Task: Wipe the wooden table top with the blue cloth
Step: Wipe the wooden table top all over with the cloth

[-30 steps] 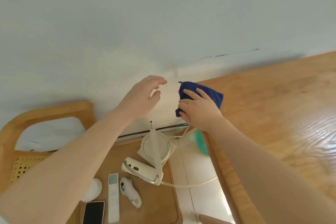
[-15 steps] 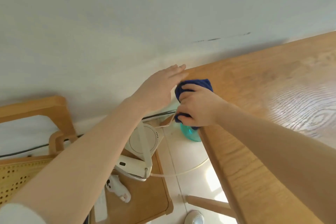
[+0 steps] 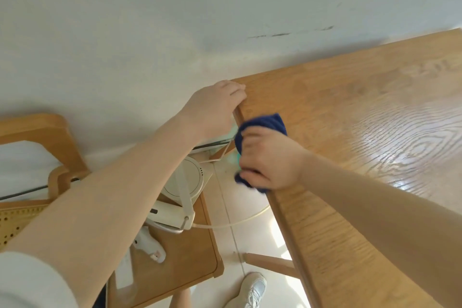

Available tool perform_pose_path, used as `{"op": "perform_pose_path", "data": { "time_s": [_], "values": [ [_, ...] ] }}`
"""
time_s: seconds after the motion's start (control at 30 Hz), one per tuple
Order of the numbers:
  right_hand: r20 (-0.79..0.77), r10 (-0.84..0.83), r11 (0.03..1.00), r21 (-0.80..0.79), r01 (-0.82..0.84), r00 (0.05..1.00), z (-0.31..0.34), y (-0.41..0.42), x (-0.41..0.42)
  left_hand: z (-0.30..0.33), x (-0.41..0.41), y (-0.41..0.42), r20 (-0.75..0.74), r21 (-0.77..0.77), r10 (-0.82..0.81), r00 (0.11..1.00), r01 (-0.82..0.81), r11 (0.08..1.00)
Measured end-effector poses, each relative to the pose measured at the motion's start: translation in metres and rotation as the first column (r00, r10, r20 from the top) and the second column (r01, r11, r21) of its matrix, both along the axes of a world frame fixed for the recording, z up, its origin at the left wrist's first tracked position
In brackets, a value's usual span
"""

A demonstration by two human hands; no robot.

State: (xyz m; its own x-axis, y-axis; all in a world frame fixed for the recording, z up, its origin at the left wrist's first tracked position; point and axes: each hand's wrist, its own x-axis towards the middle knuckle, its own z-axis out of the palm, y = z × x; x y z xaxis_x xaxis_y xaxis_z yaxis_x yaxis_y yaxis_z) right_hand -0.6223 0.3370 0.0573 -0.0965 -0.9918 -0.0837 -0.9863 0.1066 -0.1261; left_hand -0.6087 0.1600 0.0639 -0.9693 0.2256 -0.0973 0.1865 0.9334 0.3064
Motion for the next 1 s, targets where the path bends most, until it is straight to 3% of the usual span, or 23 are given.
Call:
{"op": "perform_pose_path", "data": {
  "time_s": [0.17, 0.33, 0.47, 0.6, 0.7, 0.83, 1.0],
  "values": [
    [0.022, -0.235, 0.967, -0.091, 0.236, 0.972, -0.008, -0.034, -0.023, 0.009, -0.002, -0.006, 0.068, -0.011, 0.008, 0.998, -0.007, 1.0],
    [0.071, -0.141, 0.988, -0.06, 0.145, 0.987, -0.005, 0.049, 0.065, 0.008, 0.005, 0.016, 0.077, -0.09, 0.058, 0.995, -0.051, 0.995],
    [0.064, -0.01, 0.999, -0.049, 0.013, 0.998, -0.006, 0.059, 0.057, 0.005, 0.006, 0.029, 0.068, -0.199, 0.099, 0.993, -0.084, 0.976],
    [0.026, -0.141, 0.979, -0.147, 0.143, 0.99, -0.008, 0.029, 0.032, -0.003, 0.01, 0.022, 0.059, -0.225, 0.13, 0.99, -0.113, 0.968],
    [0.029, -0.25, 0.964, -0.083, 0.252, 0.968, -0.002, 0.054, 0.058, 0.0, 0.015, 0.031, 0.066, -0.201, 0.121, 0.99, -0.106, 0.974],
    [0.061, -0.279, 0.96, 0.01, 0.279, 0.958, -0.002, 0.1, 0.117, -0.006, 0.016, 0.034, 0.057, -0.17, 0.16, 0.986, -0.148, 0.974],
    [-0.065, -0.341, 0.936, 0.069, 0.345, 0.938, -0.017, 0.075, 0.097, -0.003, 0.016, 0.034, 0.091, -0.134, 0.162, 0.983, -0.149, 0.98]
  ]
}}
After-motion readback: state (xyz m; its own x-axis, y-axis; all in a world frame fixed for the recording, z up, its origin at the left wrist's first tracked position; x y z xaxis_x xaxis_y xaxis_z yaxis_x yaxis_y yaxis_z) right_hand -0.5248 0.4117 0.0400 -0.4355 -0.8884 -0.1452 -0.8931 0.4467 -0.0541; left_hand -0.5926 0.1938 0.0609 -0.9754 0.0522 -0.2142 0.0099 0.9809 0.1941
